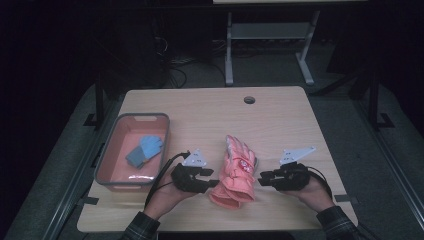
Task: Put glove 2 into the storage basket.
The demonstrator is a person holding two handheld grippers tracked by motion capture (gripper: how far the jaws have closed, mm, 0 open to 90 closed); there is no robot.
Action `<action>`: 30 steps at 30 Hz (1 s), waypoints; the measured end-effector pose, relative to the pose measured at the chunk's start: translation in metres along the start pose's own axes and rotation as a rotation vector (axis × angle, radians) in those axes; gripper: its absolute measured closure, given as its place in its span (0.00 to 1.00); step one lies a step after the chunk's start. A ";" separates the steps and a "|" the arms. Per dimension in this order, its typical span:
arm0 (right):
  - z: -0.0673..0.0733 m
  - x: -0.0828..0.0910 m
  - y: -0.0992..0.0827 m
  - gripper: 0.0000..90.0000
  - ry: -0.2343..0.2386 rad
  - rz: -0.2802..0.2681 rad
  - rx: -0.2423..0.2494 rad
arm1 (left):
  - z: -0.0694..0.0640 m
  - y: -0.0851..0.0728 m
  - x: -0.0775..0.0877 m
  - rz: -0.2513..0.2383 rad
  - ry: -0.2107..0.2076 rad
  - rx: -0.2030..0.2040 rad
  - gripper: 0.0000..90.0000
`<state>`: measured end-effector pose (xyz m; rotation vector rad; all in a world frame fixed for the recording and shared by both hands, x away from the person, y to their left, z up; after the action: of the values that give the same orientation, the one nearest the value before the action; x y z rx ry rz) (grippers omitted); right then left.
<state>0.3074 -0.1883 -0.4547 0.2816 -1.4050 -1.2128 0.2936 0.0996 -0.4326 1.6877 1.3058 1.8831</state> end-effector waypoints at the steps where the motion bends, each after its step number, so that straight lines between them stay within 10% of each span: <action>1: 0.000 0.000 0.002 0.77 0.000 -0.005 -0.003 | -0.002 0.001 0.000 -0.002 -0.007 -0.008 0.60; 16: 0.019 -0.022 -0.003 1.00 0.116 0.091 0.044 | -0.015 0.009 -0.007 -0.020 -0.068 -0.066 0.77; 30: 0.030 -0.020 0.008 1.00 0.144 0.044 0.088 | -0.004 0.012 0.008 -0.041 -0.046 -0.049 0.95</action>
<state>0.2910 -0.1553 -0.4527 0.3894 -1.3347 -1.0754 0.2917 0.0974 -0.4181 1.6568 1.2570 1.8273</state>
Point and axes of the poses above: each handheld gripper's, and its own axes: x roughly backward along the jaws, y roughly out of its top, z roughly to its left, the point moved 3 cm from there along -x, roughly forward along the jaws, and after that the axes turned 3 degrees about -z, right-handed, at the moved point
